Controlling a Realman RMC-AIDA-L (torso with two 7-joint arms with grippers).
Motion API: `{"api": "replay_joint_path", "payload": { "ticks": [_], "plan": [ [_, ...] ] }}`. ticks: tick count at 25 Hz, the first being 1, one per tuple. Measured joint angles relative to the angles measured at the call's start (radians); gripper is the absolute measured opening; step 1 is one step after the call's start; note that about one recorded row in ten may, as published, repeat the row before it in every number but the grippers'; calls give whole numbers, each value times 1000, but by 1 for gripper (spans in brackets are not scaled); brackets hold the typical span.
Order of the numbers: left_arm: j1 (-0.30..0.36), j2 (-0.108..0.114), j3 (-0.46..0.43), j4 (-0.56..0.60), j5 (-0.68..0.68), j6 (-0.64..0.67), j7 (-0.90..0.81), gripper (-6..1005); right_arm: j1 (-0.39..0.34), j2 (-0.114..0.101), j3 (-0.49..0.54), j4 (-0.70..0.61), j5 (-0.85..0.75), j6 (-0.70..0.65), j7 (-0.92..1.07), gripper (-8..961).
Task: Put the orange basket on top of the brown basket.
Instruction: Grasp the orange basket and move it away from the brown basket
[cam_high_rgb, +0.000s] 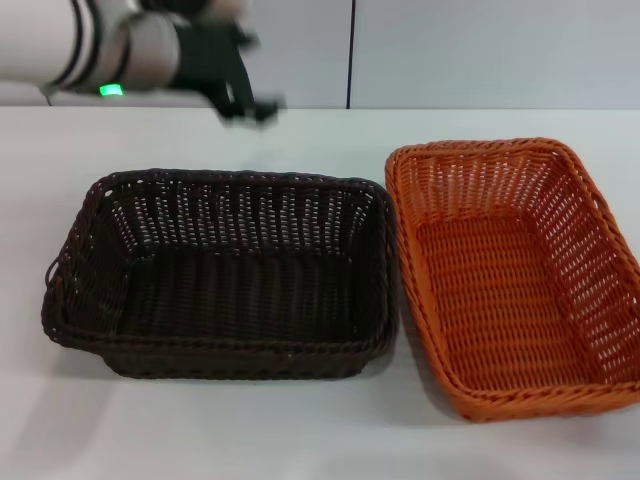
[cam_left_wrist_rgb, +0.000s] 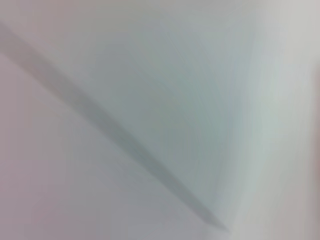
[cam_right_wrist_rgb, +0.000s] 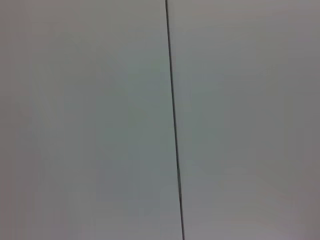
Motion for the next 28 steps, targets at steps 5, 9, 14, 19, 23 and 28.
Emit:
{"api": "replay_joint_path", "payload": {
  "ticks": [5,9,14,19,23,28],
  "plan": [
    [418,5,300,-98,-16,902,-315,769,11,-22,58,-117,-10,-3,0,817],
    [523,4,406,-39,-18,1213,-352,771,16,-63,72,-251,-29,-52,0,817],
    [655,-1,591,368,-116,1936,-596,773,7,-186,157,-607,-94,-422,1,816],
    [596,-4,685,735,-222,2167,-756,771,9,-196,483,-1037,-268,-1181,-11,816],
    [593,-4,709,814,-279,2196,-772,769,139,-149,773,-1286,-260,-1812,-143,816],
    [577,-4,715,866,-339,2180,-777,767,369,-87,1082,-1358,-167,-2586,-360,816]
  ]
}}
